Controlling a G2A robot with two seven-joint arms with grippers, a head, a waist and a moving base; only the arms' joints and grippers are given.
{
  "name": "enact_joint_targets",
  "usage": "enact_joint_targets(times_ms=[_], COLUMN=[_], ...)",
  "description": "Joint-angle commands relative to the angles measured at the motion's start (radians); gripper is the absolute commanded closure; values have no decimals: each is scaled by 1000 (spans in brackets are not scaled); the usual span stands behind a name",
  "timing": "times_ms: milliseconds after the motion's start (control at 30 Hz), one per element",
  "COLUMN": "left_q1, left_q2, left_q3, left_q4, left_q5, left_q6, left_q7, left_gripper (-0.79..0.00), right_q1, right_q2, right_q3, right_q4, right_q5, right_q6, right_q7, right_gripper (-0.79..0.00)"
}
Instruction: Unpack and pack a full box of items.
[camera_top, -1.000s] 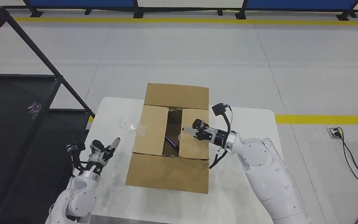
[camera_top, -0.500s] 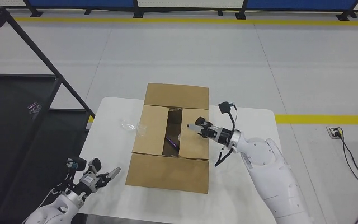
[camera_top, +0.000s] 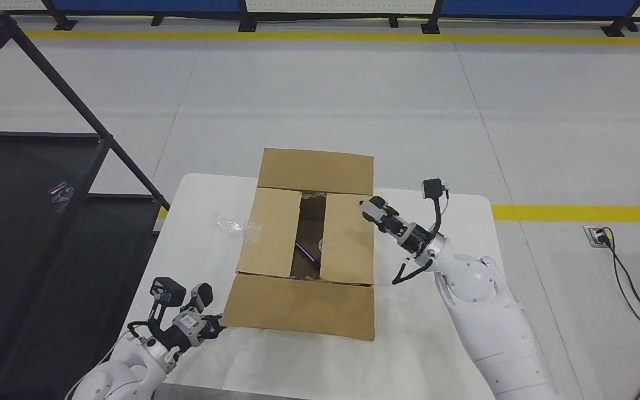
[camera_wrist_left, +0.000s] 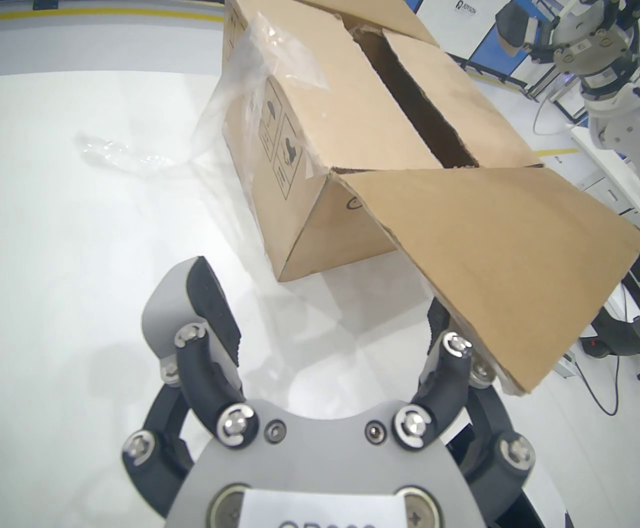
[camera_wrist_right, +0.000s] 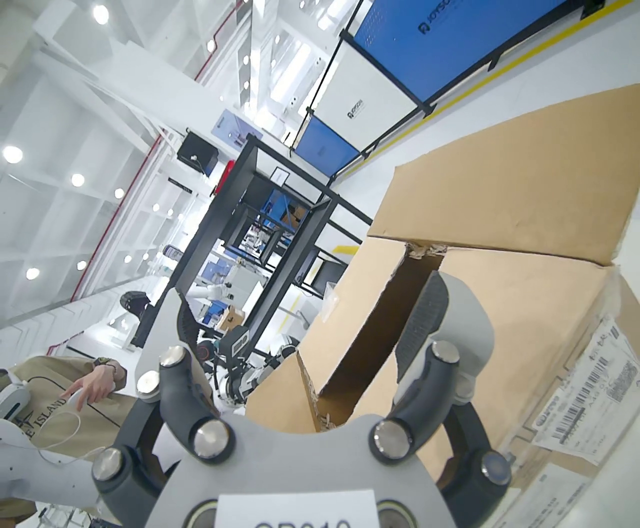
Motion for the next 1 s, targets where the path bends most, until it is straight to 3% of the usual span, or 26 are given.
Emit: enact_joint_targets(times_ms=[0,233,300,433,633,767,867,967], left_q1=[-4,-36,-53,-98,-161,-193,-215,-236], left_q2=[1,-1,-4,-14,-33,-40,-44,-47], left_q3=[-4,0,14,62,146,180,193,204], left_q4=[-9,-42,-52,-62,-31,-6,12,33], left_q5=[-33,-187,-227,-261,-209,-200,-191,-182], left_q6=[-3,38,69,155,276,314,343,366], left_q7=[-10,-14,3,51,168,188,192,196], left_gripper=[-785,-785,-785,-785,-785,-785,-785,-785], right_q1=[-10,-10,10,73,73,67,107,166], right_q2=[1,3,1,-7,-7,-9,-18,-40], right_q3=[6,21,20,-2,-2,-5,-14,-65], right_q4=[-9,-4,18,113,113,120,196,299], right_q5=[-1,2,-33,-20,-20,-3,40,14], right_q6=[13,95,157,236,236,260,258,257], right_q7=[-27,-110,-169,-168,-168,-168,-183,-287], right_gripper=[-785,-785,-785,-785,-785,-785,-785,-785])
